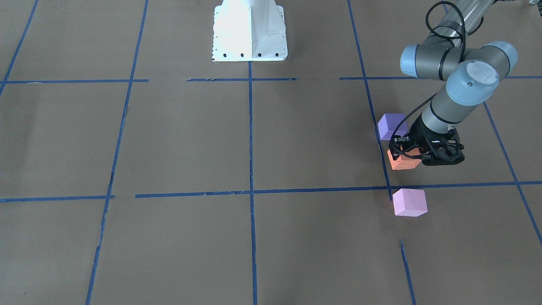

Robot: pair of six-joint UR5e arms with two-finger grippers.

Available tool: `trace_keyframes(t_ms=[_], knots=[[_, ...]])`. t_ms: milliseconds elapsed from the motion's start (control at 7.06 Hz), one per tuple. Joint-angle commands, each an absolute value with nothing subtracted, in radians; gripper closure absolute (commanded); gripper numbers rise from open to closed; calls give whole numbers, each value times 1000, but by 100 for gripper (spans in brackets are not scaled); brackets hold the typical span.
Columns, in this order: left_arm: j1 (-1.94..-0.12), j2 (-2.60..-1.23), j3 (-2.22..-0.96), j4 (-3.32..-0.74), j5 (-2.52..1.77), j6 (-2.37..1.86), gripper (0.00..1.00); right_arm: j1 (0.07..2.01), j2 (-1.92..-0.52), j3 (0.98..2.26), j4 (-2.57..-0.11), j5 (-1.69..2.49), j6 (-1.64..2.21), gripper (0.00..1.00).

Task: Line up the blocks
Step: 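Lower the orange cube between the pink and purple cubes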

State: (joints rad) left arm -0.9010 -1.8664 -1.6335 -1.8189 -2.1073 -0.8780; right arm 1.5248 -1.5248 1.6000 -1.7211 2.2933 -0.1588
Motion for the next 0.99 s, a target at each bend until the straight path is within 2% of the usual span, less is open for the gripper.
trace_keyframes(t_ms=[0,708,850], knots=[[-897,-1867,-1586,-1856,-2108,-877,82,1525,-1525,1600,-1721,2293,-160,0],[-885,-1876,-1542,-1898,-2111,-871,80,1525,-1525,1600,-1721,2293,-158,0],[-885,-1876,-1542,-1898,-2111,-871,65,1525,-1525,1600,-1721,2293,-158,0]])
